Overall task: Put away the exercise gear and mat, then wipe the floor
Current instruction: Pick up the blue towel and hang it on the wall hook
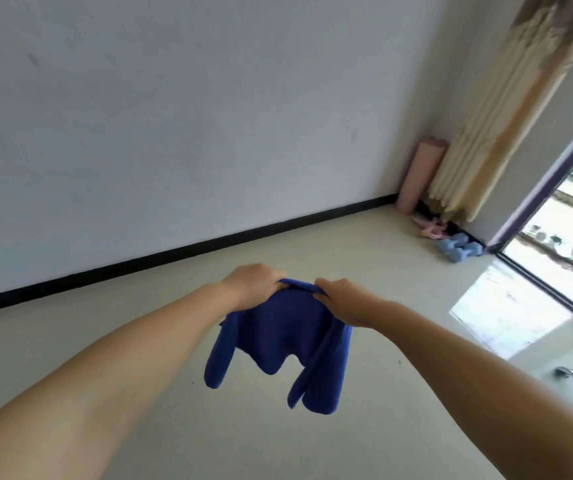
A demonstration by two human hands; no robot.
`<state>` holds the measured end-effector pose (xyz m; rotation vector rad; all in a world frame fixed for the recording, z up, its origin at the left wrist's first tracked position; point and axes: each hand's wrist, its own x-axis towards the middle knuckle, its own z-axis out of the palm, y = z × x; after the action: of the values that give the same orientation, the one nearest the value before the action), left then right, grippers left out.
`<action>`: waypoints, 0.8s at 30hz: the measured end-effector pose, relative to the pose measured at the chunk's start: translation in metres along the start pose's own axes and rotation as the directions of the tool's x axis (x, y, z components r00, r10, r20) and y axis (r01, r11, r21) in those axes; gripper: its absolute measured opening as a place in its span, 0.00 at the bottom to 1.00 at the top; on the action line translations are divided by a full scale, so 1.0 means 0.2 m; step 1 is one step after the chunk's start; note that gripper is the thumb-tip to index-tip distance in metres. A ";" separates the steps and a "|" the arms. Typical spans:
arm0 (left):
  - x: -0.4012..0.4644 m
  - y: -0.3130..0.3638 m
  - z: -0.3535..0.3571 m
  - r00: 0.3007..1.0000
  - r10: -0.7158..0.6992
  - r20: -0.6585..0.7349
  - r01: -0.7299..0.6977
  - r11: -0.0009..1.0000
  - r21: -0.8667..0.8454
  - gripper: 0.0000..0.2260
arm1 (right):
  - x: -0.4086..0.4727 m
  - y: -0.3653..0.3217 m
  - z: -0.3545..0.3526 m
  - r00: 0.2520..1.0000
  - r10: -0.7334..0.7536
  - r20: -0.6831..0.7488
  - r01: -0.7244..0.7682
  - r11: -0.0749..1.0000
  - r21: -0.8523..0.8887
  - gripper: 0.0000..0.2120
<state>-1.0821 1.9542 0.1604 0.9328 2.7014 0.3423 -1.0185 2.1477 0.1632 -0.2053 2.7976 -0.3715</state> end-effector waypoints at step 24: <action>2.41 1.01 -0.04 0.881 0.428 0.202 -0.454 0.885 0.106 0.13 | 0.50 2.12 -0.68 0.902 0.416 -0.114 -0.419 0.908 -0.005 0.14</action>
<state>-1.3366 2.4109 0.1472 1.5545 2.3587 0.1317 -1.1994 2.5662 0.1430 0.4197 2.8519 -0.2420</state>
